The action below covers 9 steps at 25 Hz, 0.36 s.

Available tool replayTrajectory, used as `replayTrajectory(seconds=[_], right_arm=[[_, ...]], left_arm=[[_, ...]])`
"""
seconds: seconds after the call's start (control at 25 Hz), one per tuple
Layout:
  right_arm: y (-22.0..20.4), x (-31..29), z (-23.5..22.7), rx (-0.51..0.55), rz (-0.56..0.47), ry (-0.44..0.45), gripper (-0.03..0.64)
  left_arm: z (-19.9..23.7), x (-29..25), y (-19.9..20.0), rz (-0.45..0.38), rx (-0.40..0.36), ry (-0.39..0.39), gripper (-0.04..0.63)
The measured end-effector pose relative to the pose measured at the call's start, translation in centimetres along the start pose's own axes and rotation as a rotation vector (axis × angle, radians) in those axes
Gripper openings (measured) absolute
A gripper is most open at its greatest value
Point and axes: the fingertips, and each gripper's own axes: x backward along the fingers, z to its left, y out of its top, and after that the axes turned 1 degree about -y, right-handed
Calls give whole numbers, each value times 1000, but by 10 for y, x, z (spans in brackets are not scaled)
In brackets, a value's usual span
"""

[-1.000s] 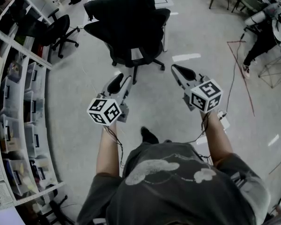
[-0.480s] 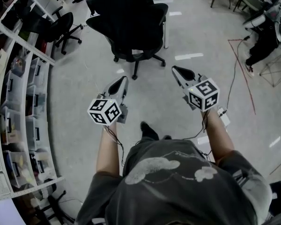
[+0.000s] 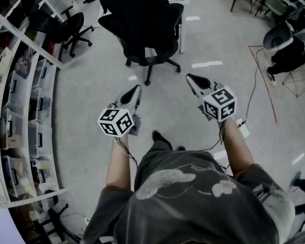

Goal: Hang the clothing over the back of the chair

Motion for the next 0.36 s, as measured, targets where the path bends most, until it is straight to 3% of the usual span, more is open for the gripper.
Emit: replayTrajectory(seconds=[0.36], right_arm=[[-17,14,0,-36,-9,-14,-8]], left_arm=[[2,13,-11,-4,4,27,2]])
